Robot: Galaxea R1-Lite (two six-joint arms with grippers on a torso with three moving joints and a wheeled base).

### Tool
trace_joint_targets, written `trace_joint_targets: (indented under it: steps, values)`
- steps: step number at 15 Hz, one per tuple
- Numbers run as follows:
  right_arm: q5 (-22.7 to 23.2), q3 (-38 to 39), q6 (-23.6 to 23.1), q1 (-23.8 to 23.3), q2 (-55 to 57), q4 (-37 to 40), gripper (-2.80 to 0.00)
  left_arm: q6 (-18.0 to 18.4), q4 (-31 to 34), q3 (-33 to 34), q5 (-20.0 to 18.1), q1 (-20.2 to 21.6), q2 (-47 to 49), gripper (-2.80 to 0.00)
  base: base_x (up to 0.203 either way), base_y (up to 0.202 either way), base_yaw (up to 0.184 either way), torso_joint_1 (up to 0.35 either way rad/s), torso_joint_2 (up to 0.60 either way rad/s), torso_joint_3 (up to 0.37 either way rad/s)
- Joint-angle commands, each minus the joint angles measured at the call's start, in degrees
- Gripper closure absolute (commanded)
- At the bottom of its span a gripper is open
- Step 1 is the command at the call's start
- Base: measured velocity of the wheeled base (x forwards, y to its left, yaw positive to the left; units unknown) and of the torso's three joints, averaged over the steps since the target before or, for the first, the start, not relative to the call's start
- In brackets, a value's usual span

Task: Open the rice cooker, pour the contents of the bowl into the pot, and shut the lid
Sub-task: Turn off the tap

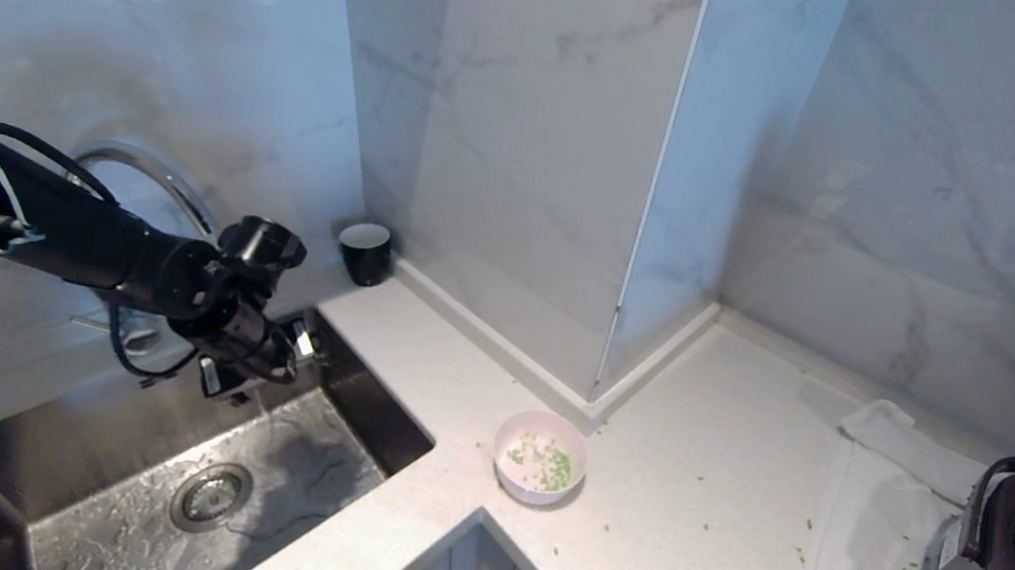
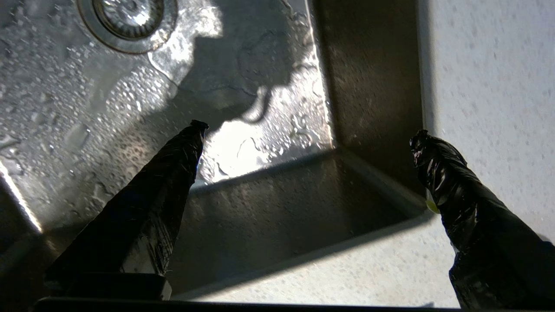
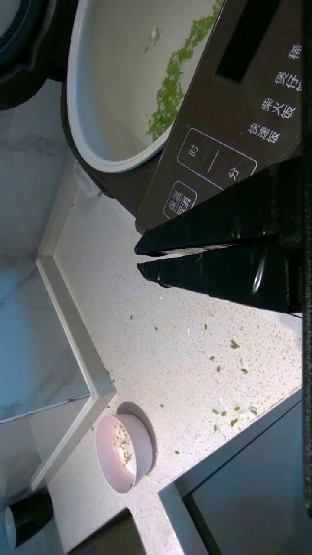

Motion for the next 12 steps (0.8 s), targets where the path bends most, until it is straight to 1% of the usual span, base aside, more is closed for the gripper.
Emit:
trace_joint_targets:
  steps: [1, 3, 5, 8, 9, 12]
  values:
    - [0.02, 0.0, -0.02, 0.02, 0.09, -0.01, 0.0, 1.74, -1.12, 0.34, 0.01, 4.83, -0.6, -2.8, 0.0, 0.0, 0.0, 0.0, 0.0, 0.0]
    - [0.02, 0.0, -0.02, 0.02, 0.09, -0.01, 0.0, 3.23, -1.5, 0.18, -0.6, 8.64, -0.52, -2.8, 0.0, 0.0, 0.0, 0.0, 0.0, 0.0]
    - [0.02, 0.0, -0.02, 0.02, 0.09, -0.01, 0.0, 4.49, -1.57, -0.08, -2.43, 12.1, -0.37, -2.8, 0.0, 0.0, 0.0, 0.0, 0.0, 0.0]
    - [0.02, 0.0, -0.02, 0.02, 0.09, -0.01, 0.0, 6.09, -1.57, 0.08, -3.8, 15.6, -0.24, -2.8, 0.0, 0.0, 0.0, 0.0, 0.0, 0.0]
    - [0.02, 0.0, -0.02, 0.02, 0.09, -0.01, 0.0, 6.25, -1.57, -0.09, -4.5, 16.59, 0.13, 0.0, 0.0, 0.0, 0.0, 0.0, 0.0, 0.0]
    - [0.02, 0.0, -0.02, 0.02, 0.09, -0.01, 0.0, 6.44, -1.57, -1.31, -4.83, 18.23, 1.13, 0.0, 0.0, 0.0, 0.0, 0.0, 0.0, 0.0]
